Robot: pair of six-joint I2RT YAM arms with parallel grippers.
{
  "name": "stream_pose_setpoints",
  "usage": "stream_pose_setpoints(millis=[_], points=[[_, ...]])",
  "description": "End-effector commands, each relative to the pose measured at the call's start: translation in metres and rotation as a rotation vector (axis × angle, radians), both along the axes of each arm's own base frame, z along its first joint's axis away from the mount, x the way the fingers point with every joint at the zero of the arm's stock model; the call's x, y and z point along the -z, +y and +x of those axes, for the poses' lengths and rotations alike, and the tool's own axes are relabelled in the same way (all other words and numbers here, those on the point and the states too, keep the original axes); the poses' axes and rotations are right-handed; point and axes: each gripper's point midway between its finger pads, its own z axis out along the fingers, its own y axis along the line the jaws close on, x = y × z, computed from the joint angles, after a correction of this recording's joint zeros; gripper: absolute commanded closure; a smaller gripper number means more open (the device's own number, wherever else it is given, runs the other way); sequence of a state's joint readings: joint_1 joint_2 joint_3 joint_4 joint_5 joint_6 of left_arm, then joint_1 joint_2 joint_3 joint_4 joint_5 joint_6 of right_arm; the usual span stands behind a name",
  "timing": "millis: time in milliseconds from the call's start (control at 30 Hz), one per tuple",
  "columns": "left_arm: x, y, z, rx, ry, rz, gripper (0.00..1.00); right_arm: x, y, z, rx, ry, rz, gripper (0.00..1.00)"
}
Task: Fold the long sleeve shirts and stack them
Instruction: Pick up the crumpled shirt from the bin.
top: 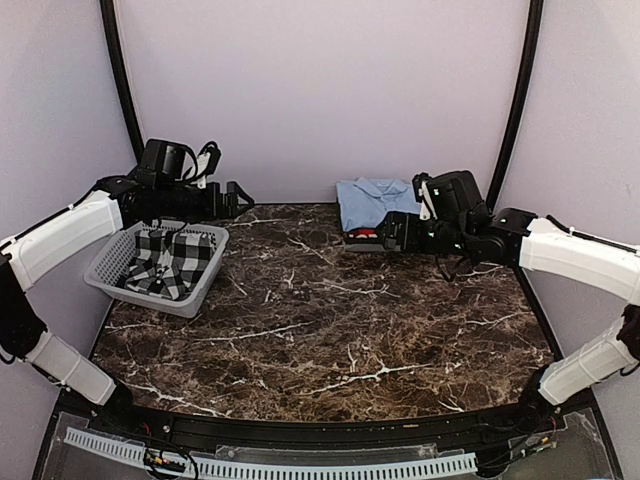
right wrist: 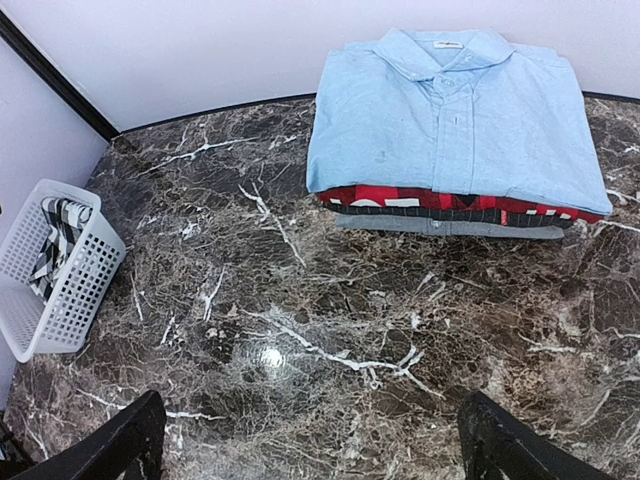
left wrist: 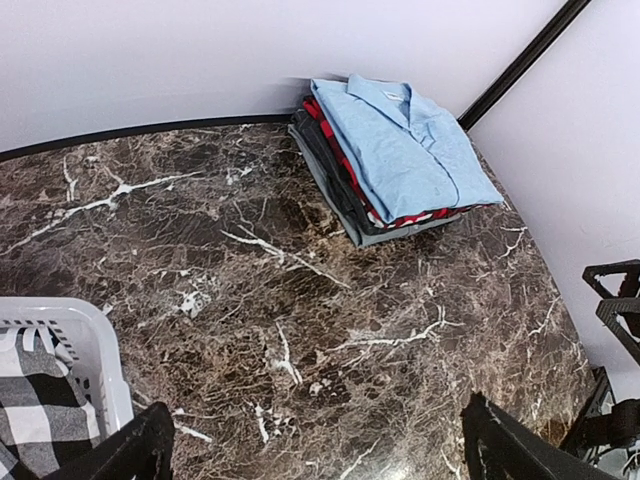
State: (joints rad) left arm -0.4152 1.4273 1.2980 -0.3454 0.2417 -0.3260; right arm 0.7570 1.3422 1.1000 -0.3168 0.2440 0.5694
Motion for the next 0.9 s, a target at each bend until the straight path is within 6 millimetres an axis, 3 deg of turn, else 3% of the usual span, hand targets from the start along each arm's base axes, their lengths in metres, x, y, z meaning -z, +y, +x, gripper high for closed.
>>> stream_pose_setpoints(millis=[0,267,400,700,867], points=[[-0.001,0.011,-0.003,-0.051,-0.020,0.010,0.01,-0.017,-0.004,0.006,0.021,-0.061,0.020,0.01],[0.004,0.020,-0.002,-0.097,-0.027,0.032,0.01,-0.014,-0.006,0.006,0.021,-0.058,-0.004,0.01],[0.011,0.037,0.003,-0.181,-0.022,0.077,0.01,-0.014,-0.008,0.007,0.023,-0.061,-0.020,0.02],[0.035,0.102,0.013,-0.500,0.023,0.206,0.01,-0.027,-0.014,0.004,0.024,-0.122,-0.014,0.01],[0.064,0.144,0.012,-0.683,0.131,0.286,0.01,-0.031,-0.013,0.005,0.009,-0.146,-0.026,0.01]])
